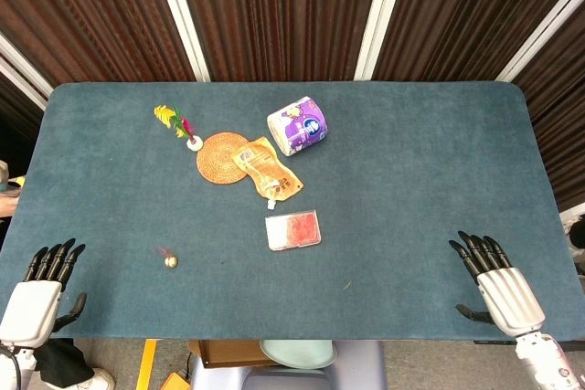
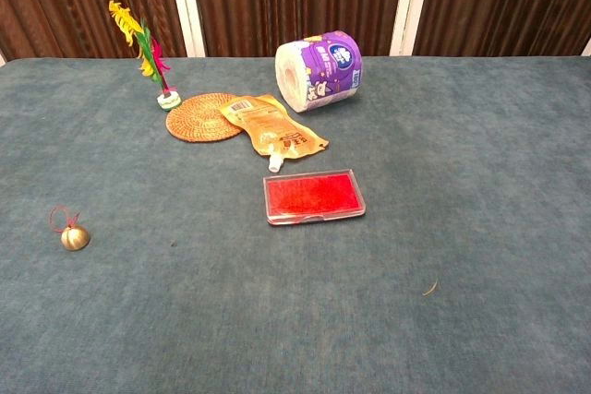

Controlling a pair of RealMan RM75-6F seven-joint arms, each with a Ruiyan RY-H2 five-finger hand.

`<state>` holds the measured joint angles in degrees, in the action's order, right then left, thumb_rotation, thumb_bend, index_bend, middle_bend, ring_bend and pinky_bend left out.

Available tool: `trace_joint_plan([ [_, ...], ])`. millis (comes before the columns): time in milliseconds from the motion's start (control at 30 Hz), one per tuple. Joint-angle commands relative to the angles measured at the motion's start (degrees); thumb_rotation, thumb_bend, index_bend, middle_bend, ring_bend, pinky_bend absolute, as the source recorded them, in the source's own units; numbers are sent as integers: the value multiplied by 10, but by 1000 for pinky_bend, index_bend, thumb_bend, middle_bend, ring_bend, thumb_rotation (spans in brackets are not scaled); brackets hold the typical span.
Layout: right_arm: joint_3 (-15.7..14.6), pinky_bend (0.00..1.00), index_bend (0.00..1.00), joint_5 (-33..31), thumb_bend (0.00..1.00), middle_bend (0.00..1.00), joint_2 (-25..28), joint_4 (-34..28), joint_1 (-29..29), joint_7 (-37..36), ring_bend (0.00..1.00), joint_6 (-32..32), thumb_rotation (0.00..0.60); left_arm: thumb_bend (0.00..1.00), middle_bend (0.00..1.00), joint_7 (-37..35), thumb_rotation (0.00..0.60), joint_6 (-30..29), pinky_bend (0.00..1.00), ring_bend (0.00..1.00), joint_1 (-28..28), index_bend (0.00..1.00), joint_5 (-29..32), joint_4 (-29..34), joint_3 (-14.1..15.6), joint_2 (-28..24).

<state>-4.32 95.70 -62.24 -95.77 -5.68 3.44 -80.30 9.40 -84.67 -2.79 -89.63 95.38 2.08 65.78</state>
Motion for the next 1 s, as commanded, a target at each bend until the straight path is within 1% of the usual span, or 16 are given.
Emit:
trace_joint_plan([
  [33, -2, 0, 0, 5, 178, 0, 0, 1, 2, -2, 0, -4, 600, 424, 0, 2, 600, 3, 33, 0, -1, 2, -3, 0, 2, 2],
  [167, -7, 0, 0, 14, 177, 0, 2, 2, 3, -11, 0, -8, 600, 423, 0, -4, 600, 33, 40, 0, -16, 1, -14, -3, 11, 12],
  [200, -9, 0, 0, 17, 177, 0, 3, 2, 3, -13, 0, -8, 600, 423, 0, -13, 600, 38, 62, 0, -21, 0, -19, -6, 10, 18],
  [233, -10, 0, 0, 20, 177, 0, 3, 3, 4, -14, 0, -9, 600, 424, 4, -21, 600, 41, 105, 10, -27, 3, -22, -11, 8, 26],
  [300, -11, 0, 0, 24, 177, 0, 2, 6, 3, -14, 0, -10, 600, 423, 68, -29, 600, 48, 232, 82, -41, 27, -30, -28, -2, 52],
  [367, -10, 0, 0, 23, 177, 0, 2, 7, 2, -16, 0, -9, 600, 422, 258, -39, 600, 49, 445, 275, -57, 85, -42, -55, -15, 86],
  [400, -10, 0, 0, 22, 177, 0, 2, 7, 2, -17, 0, -8, 600, 423, 378, -42, 600, 54, 567, 405, -64, 119, -40, -66, -20, 101],
  [433, -10, 0, 0, 23, 178, 0, 2, 7, 1, -18, 0, -7, 600, 430, 528, -45, 600, 65, 716, 571, -71, 170, -37, -72, -22, 112],
  [467, -10, 0, 0, 23, 177, 0, 1, 7, 1, -18, 0, -7, 600, 440, 637, -54, 600, 86, 824, 697, -82, 214, -31, -73, -22, 121],
  [533, -10, 0, 0, 23, 177, 0, 0, 7, -2, -17, 0, -2, 600, 461, 800, -66, 600, 122, 970, 874, -100, 290, -13, -77, -27, 136],
  [600, -10, 0, 0, 22, 177, 0, 0, 6, -3, -16, 0, 0, 600, 465, 866, -67, 600, 130, 996, 937, -105, 319, -8, -82, -30, 141],
  [667, -10, 0, 0, 22, 177, 0, 0, 6, -4, -16, 0, 2, 600, 465, 910, -66, 600, 137, 1000, 969, -110, 341, -3, -89, -33, 149],
  [767, -9, 0, 0, 18, 178, 0, -2, 5, -9, -15, 0, 12, 600, 464, 992, -50, 600, 152, 1000, 1000, -130, 407, 10, -137, -48, 195],
  [833, -8, 0, 0, 15, 177, 0, -2, 4, -11, -17, 0, 16, 600, 465, 998, -50, 600, 156, 1000, 1000, -140, 412, 19, -170, -58, 226],
  [900, -7, 0, 0, 14, 177, 0, -1, 4, -12, -17, 0, 17, 600, 465, 1000, -53, 600, 158, 1000, 1000, -146, 426, 21, -188, -61, 240],
  [1000, -7, 0, 0, 13, 177, 0, 0, 3, -12, -17, 0, 18, 600, 464, 1000, -65, 600, 163, 1000, 1000, -155, 481, 31, -212, -67, 263],
])
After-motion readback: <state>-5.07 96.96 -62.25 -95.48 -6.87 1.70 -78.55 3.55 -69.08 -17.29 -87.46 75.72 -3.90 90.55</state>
